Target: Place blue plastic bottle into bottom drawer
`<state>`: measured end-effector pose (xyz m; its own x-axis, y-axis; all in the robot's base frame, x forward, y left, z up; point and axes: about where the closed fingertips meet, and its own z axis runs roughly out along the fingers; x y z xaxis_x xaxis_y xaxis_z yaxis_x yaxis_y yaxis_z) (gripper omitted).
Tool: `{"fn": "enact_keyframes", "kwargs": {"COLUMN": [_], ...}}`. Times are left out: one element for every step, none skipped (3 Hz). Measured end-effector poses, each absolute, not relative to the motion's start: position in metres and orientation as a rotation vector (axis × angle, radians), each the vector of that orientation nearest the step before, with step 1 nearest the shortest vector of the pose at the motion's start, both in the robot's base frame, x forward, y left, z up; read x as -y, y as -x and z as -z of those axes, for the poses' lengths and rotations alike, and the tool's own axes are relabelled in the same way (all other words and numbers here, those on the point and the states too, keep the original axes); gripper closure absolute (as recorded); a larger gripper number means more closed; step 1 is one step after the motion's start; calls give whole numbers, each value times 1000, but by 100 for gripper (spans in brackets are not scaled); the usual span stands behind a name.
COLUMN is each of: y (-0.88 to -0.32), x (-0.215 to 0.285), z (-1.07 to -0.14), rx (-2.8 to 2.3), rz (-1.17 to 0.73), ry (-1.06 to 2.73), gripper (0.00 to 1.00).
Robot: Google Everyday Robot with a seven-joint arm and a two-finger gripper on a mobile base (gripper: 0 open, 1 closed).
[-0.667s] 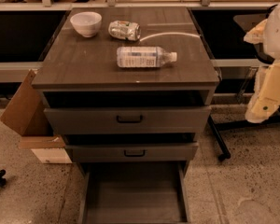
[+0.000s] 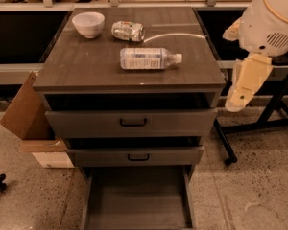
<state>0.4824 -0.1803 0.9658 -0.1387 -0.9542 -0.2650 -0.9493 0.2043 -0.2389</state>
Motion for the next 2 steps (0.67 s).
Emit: {"fn": "enact_keyframes", "kwargs": {"y": [-482,-505], "x": [180,170], "z": [-966,-955], "rx": [-2131,-2065], "rz": [19,-9], "ry": [1781,1793], "gripper": [0,0]}}
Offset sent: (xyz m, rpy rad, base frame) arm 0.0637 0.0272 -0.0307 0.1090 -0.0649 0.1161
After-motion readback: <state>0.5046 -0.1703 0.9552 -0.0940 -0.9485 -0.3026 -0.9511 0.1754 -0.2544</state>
